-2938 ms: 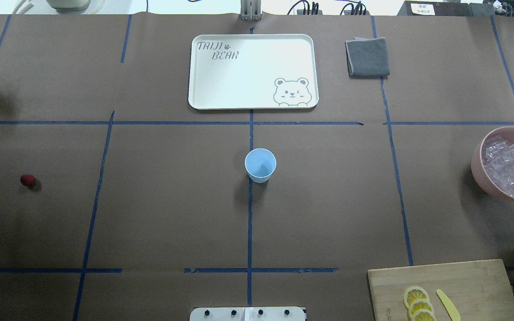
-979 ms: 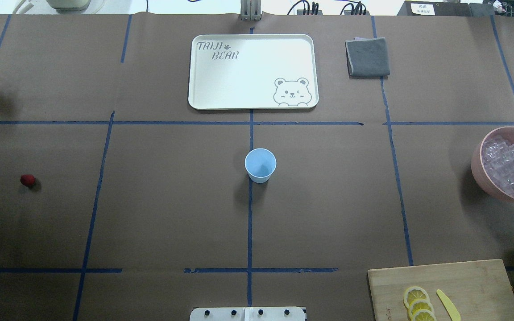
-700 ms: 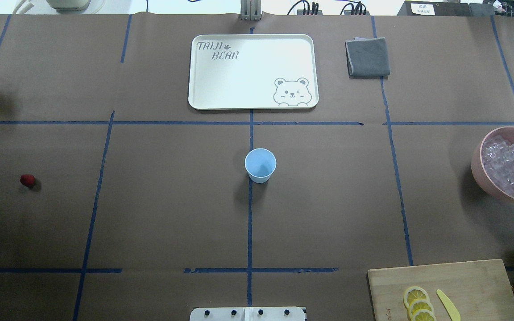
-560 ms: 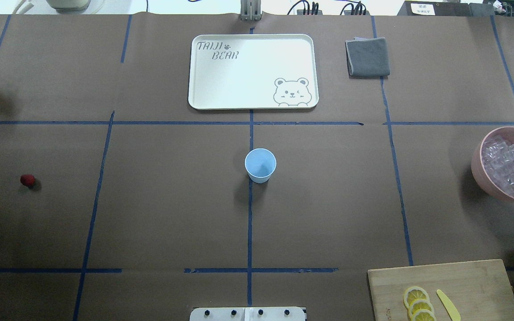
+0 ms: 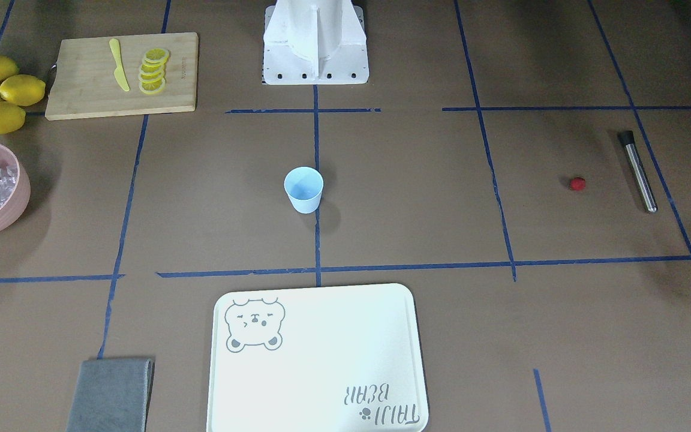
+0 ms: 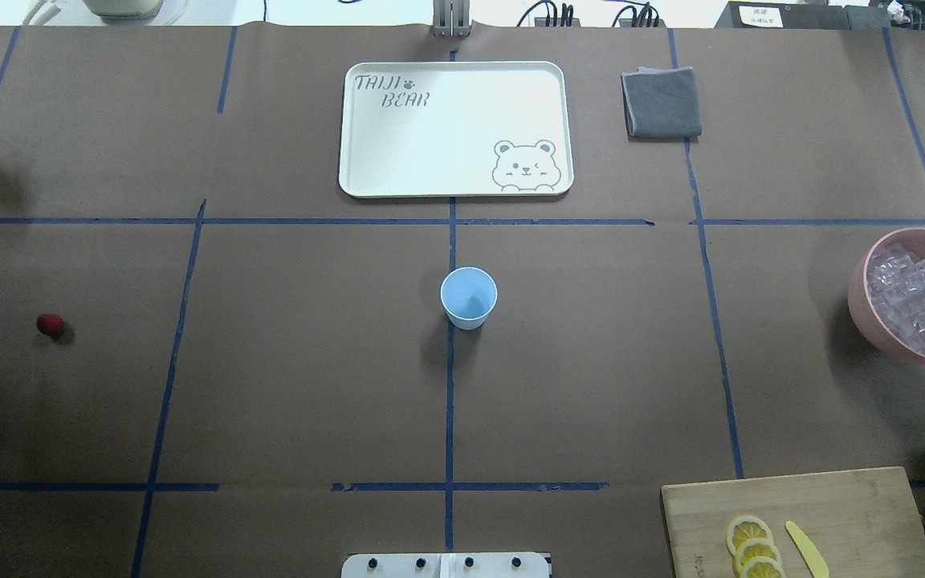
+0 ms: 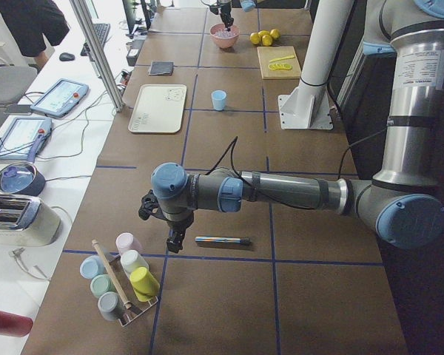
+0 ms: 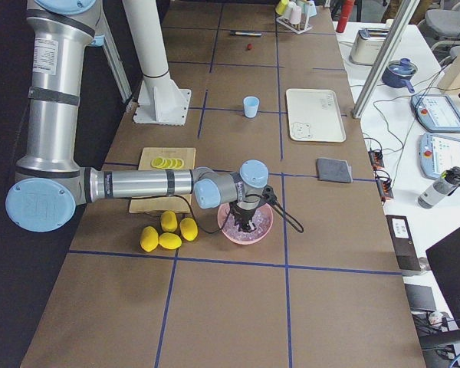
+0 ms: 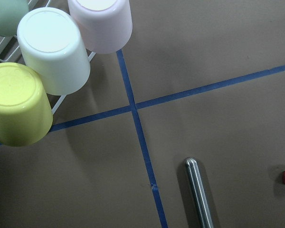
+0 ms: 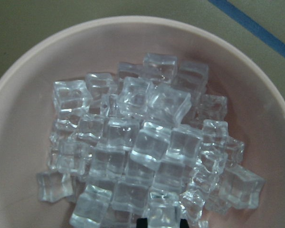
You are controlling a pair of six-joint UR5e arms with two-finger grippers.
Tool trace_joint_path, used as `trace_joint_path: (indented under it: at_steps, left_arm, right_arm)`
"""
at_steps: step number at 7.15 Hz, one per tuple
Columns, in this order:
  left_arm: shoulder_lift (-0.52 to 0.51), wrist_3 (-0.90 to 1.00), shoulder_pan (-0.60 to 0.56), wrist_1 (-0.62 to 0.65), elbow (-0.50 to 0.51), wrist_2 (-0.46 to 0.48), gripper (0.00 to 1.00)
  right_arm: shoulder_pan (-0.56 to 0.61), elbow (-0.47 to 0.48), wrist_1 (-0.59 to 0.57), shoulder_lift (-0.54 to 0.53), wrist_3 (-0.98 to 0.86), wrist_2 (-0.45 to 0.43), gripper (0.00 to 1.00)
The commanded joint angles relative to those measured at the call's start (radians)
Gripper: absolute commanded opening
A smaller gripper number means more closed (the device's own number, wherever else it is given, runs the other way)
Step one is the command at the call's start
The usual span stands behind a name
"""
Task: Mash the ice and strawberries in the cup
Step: 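Lower the right gripper into the pink bowl and grasp an ice cube, then carry the ice cube with the right gripper over the blue cup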
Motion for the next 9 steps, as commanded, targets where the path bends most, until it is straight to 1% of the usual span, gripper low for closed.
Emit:
trace_joint_path:
  at_steps: [1,2,3,4,6,7,8,9]
  left_arm:
    - [-0.002,-0.001,0.0,0.0,-0.006,-0.001,1.0]
    - [-0.002,-0.001,0.0,0.0,-0.006,-0.001,1.0]
    - [-0.002,-0.001,0.0,0.0,-0.007,-0.001,1.0]
    - [-0.002,-0.001,0.0,0.0,-0.009,-0.001,1.0]
    - [-0.002,-0.001,0.0,0.0,-0.015,-0.001,1.0]
    - [-0.002,-0.001,0.0,0.0,-0.017,-0.001,1.0]
    - [-0.002,-0.001,0.0,0.0,-0.024,-0.001,1.0]
    - [-0.003,-0.003,0.002,0.003,-0.03,0.002,1.0]
  right_arm:
    - [0.073,0.056,-0.046,-0.002,-0.002,0.025,0.0]
    - [0.123,0.15,-0.146,-0.002,-0.002,0.049,0.0]
    - [0.163,0.248,-0.28,0.001,-0.003,0.046,0.0]
    - [0.17,0.301,-0.369,0.021,-0.003,0.046,0.0]
    - [0.176,0.309,-0.573,0.24,0.021,0.048,0.0]
    - [0.144,0.309,-0.645,0.346,0.11,0.051,0.0]
    - [0.069,0.306,-0.69,0.454,0.246,0.05,0.0]
    - [-0.032,0.3,-0.698,0.554,0.44,0.043,0.0]
